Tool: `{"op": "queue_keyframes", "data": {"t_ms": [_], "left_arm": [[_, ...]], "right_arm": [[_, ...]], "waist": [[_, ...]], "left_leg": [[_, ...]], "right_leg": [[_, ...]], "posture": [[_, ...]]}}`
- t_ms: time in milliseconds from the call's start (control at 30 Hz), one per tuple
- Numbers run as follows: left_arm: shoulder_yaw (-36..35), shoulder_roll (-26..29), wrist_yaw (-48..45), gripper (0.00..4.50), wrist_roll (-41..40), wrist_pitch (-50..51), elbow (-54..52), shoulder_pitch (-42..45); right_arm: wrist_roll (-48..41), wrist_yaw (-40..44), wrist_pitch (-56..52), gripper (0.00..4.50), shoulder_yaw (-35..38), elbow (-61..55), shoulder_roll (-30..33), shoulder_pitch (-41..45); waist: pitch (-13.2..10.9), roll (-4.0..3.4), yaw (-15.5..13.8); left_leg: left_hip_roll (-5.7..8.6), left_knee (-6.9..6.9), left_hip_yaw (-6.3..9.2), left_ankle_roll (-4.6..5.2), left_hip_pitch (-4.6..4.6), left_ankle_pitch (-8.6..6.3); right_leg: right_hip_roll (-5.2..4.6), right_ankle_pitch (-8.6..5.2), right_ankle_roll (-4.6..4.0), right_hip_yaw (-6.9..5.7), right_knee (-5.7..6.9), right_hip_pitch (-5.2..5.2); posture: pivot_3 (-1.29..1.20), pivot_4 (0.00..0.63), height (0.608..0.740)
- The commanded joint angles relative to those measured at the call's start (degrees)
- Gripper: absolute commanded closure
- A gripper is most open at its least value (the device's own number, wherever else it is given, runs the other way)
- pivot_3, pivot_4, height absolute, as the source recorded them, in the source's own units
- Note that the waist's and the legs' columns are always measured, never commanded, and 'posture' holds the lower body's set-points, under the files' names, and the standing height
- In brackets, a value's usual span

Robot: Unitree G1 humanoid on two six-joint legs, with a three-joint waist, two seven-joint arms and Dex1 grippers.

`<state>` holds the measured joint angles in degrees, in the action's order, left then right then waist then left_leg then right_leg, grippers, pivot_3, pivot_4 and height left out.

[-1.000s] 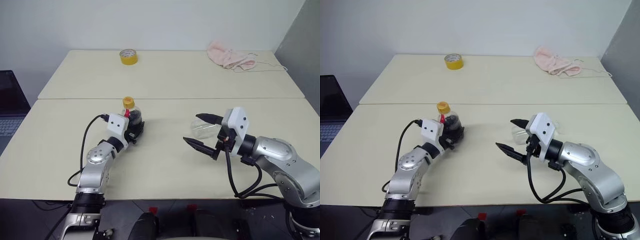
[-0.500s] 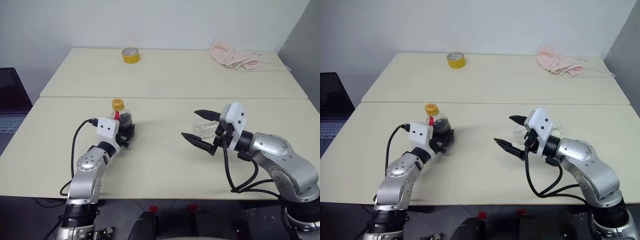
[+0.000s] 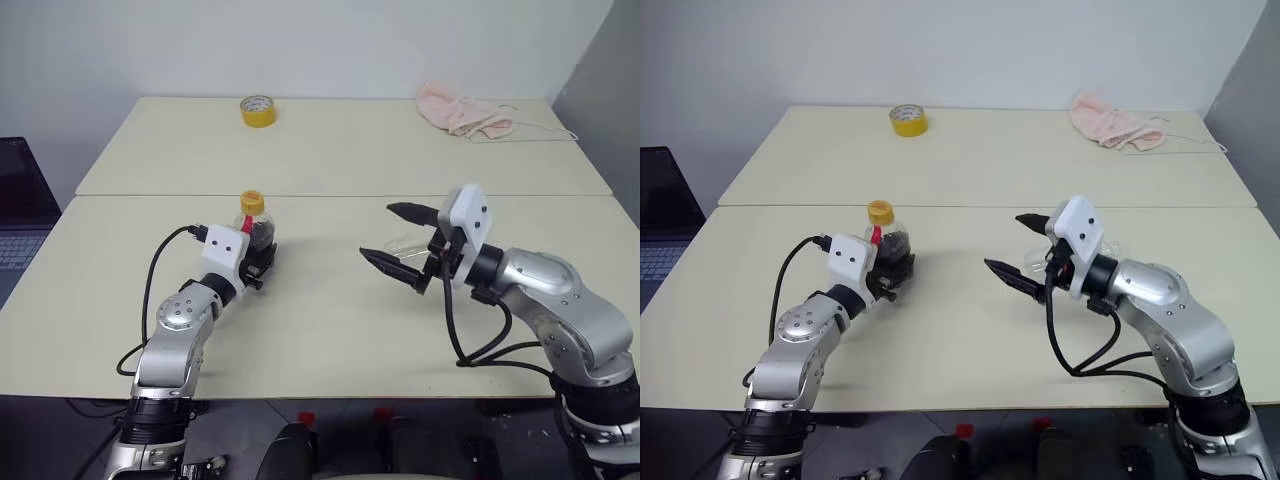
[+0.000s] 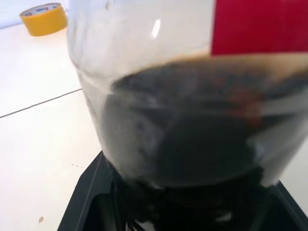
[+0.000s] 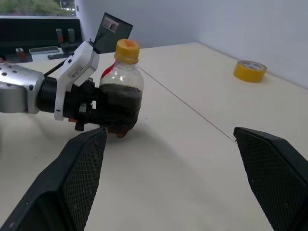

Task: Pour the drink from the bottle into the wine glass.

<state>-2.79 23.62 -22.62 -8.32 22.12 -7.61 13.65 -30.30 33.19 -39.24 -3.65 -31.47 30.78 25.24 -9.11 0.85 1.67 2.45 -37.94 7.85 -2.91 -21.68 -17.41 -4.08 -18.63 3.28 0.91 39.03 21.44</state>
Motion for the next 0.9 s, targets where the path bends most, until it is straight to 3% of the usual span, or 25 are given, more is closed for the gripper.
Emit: {"op": "queue_keyframes", "data": {"t_ms": [33, 267, 600, 900], "left_arm": [[0.8, 1.4, -0.6, 2.45, 1.2, 0.1, -4.7, 1.6], [3.0, 1.9, -1.0, 2.53, 3.0, 1.1, -5.7, 3.1], [3.0, -1.4, -1.3, 2.55, 0.4, 1.1, -6.2, 3.3], [2.6, -4.0, -0.7, 2.56, -0.6, 1.0, -6.3, 2.4]], "right_arm": [[0.1, -1.3, -1.9, 0.0, -0.8, -0.4, -0.9, 3.3], [2.3, -5.0, -6.2, 0.0, -6.7, 5.2, -8.7, 11.8], [3.4, -9.4, -7.8, 0.0, -7.3, 15.8, -20.8, 20.1], [6.0, -8.6, -4.8, 0.0, -8.9, 20.7, -25.4, 22.6]], "waist": [[0.0, 0.0, 0.0], [0.0, 0.0, 0.2], [0.0, -0.01, 0.3], [0.0, -0.02, 0.9]], "left_leg": [[0.01, 0.01, 0.01, 0.0, 0.0, 0.0], [0.0, 0.01, 0.0, -0.02, -0.03, 0.01], [0.03, 0.0, -0.03, -0.03, -0.13, 0.02], [0.02, 0.0, -0.05, -0.04, -0.15, 0.02]], "right_leg": [[0.0, 0.0, 0.0, 0.0, 0.0, 0.0], [-0.01, 0.01, -0.01, 0.01, 0.04, 0.08], [-0.03, 0.03, -0.05, 0.03, 0.08, 0.26], [-0.03, 0.05, -0.08, 0.04, 0.19, 0.34]], "posture": [[0.0, 0.15, 0.74], [0.0, 0.15, 0.74], [0.0, 0.15, 0.74], [0.0, 0.15, 0.74]]}}
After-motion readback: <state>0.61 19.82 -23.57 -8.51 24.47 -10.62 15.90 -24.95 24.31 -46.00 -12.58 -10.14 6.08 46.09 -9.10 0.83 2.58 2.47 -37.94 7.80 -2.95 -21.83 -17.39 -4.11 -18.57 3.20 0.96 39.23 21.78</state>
